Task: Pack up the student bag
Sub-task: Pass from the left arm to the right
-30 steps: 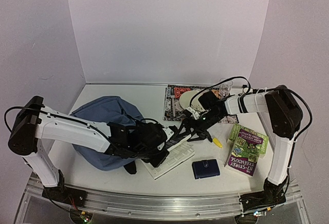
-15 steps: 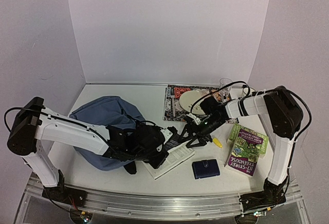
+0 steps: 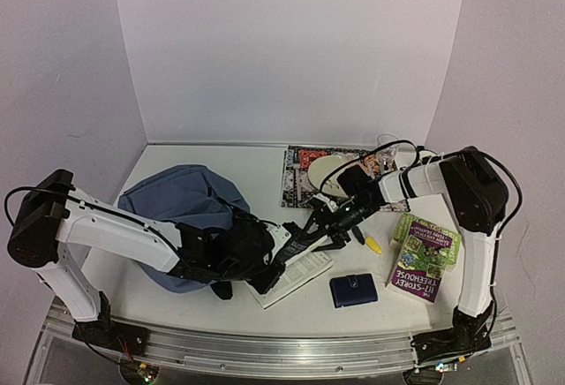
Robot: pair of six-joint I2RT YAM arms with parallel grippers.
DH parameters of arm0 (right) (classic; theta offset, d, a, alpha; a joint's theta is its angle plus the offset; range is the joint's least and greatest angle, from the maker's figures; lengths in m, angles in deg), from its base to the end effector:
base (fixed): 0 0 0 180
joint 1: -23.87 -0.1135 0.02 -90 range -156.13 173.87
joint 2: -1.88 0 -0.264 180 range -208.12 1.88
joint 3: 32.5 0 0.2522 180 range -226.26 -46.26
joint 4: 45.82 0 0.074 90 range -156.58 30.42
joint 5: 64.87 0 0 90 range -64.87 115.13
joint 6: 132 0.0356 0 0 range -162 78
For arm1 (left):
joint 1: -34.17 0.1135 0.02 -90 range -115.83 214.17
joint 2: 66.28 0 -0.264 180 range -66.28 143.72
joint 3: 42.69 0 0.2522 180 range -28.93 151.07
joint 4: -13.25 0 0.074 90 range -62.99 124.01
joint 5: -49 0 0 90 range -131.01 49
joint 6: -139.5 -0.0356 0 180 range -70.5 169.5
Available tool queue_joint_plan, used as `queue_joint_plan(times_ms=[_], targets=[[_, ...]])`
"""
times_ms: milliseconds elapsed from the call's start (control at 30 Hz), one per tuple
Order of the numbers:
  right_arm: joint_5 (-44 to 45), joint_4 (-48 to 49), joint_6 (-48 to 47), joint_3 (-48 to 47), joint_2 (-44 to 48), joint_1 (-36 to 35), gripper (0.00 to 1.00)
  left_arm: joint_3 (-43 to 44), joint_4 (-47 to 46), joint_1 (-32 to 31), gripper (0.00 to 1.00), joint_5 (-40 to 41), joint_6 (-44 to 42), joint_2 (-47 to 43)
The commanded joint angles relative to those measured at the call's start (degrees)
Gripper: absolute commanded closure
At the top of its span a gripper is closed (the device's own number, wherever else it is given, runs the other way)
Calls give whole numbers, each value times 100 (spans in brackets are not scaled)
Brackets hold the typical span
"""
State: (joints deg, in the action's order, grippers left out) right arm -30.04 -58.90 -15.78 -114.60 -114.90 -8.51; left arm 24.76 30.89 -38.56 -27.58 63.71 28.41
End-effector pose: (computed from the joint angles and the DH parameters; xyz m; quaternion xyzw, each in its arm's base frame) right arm 0.3304 0.2441 0.1358 -0.2110 0.8166 0.5330 0.0671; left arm 0.1097 -0.3249 0.1845 0.4092 0.8220 -0.1838 0.3508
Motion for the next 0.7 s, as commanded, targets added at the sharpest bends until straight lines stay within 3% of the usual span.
queue_joint_plan(times_ms=[0,133,467,567,667], targets=[[-319,-114,-19,-321,-363,-7,34,-153,-332,-31,100,4,-234,-384],[-405,-117,-41,-538,-630,-5,38,-289,-364,-47,100,-81,-319,-504],[-528,-114,-233,-692,-288,0,86,-425,-365,-55,100,-83,-340,-779],[-539,-116,-413,-627,11,-1,98,-368,-334,-51,87,6,-345,-948],[-529,-116,-654,-526,338,2,100,-279,-173,-32,71,120,-404,-1206]])
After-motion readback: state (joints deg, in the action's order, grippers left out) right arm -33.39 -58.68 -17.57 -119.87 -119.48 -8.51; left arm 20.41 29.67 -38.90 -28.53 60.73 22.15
